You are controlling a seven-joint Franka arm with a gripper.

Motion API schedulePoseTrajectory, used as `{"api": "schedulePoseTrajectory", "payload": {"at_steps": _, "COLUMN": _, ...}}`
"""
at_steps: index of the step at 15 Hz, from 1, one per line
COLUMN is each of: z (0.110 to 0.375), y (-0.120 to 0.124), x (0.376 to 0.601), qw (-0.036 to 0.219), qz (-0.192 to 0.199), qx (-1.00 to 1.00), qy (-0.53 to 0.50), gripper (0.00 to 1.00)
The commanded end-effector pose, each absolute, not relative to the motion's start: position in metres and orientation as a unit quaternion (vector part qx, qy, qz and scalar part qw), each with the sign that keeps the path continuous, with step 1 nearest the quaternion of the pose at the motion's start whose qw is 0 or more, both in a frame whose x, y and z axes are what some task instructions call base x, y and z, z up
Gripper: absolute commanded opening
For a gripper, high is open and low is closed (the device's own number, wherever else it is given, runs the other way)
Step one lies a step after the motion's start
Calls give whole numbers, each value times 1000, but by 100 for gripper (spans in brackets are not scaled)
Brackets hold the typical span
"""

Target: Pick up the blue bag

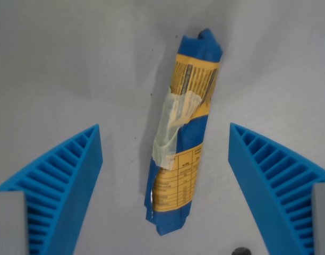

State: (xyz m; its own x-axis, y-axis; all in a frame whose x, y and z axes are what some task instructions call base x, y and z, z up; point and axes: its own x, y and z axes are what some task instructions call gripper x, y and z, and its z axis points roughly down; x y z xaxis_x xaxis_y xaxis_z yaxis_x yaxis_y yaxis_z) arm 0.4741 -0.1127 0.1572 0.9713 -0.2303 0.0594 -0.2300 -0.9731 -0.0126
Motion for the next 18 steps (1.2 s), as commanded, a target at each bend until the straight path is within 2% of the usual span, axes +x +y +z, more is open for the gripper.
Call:
{"api": "schedulePoseTrajectory", "payload": {"at_steps": 1, "z": 148, "y": -118, "x": 475, "qw": 12, "qz": -44, "qx": -992, "qy": 119, "gripper": 100}}
{"api": "schedulePoseTrajectory", "payload": {"at_steps": 4, "z": 133, "y": -115, "x": 476, "qw": 11, "qz": -51, "qx": -992, "qy": 117, "gripper": 100}}
{"api": "schedulePoseTrajectory", "payload": {"at_steps": 5, "z": 127, "y": -114, "x": 474, "qw": 10, "qz": -51, "qx": -992, "qy": 116, "gripper": 0}}
{"api": "schedulePoseTrajectory", "payload": {"at_steps": 18, "z": 127, "y": -114, "x": 474, "qw": 10, "qz": -51, "qx": -992, "qy": 116, "gripper": 0}}
